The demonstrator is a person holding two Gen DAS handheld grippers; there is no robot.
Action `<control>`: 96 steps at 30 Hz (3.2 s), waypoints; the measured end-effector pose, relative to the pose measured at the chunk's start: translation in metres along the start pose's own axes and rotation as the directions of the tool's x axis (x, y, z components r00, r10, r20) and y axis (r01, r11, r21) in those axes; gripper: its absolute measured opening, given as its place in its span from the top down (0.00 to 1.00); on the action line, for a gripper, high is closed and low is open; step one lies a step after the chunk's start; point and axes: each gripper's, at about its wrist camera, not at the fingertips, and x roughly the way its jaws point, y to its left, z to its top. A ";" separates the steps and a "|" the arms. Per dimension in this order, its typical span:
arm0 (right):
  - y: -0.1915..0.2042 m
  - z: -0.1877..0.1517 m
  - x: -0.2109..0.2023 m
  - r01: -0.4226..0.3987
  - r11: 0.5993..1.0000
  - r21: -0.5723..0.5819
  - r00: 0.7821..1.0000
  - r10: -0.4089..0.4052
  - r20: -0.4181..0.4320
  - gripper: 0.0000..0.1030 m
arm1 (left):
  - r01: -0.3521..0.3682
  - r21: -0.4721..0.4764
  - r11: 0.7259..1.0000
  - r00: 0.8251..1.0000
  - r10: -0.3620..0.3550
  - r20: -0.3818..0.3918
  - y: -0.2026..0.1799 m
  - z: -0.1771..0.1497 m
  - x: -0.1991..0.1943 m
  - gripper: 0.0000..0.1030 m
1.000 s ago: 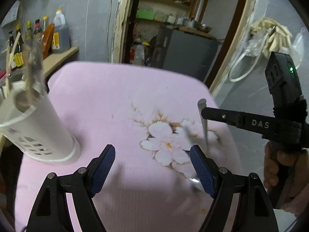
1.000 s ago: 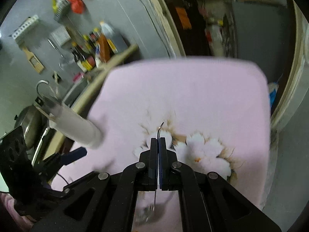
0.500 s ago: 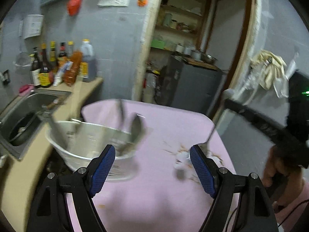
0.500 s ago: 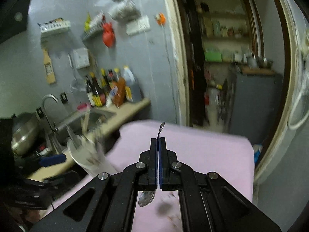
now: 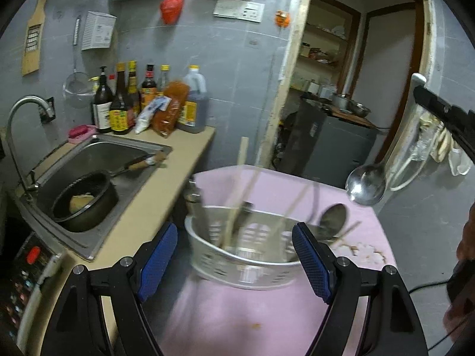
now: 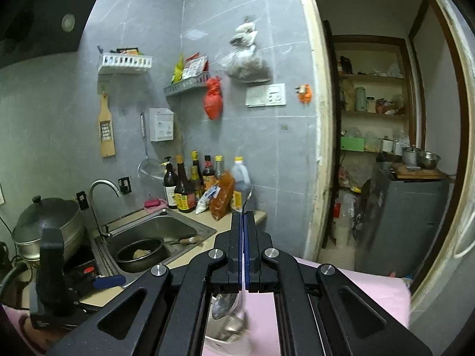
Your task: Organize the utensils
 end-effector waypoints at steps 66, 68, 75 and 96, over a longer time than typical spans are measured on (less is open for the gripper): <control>0.016 -0.188 -0.303 0.349 0.919 0.184 0.936 -0.334 -0.110 0.01 | 0.111 0.143 0.983 0.964 -0.141 0.225 -0.050 -0.170 -0.215 0.00; 0.017 -0.189 -0.304 0.350 0.918 0.186 0.936 -0.334 -0.113 0.01 | 0.110 0.143 0.984 0.964 -0.140 0.226 -0.049 -0.172 -0.217 0.00; 0.021 -0.190 -0.305 0.346 0.920 0.182 0.937 -0.329 -0.118 0.01 | 0.107 0.140 0.984 0.965 -0.137 0.225 -0.047 -0.175 -0.218 0.00; 0.027 -0.187 -0.298 0.342 0.923 0.178 0.938 -0.324 -0.123 0.01 | 0.099 0.127 0.987 0.967 -0.125 0.223 -0.036 -0.171 -0.215 0.00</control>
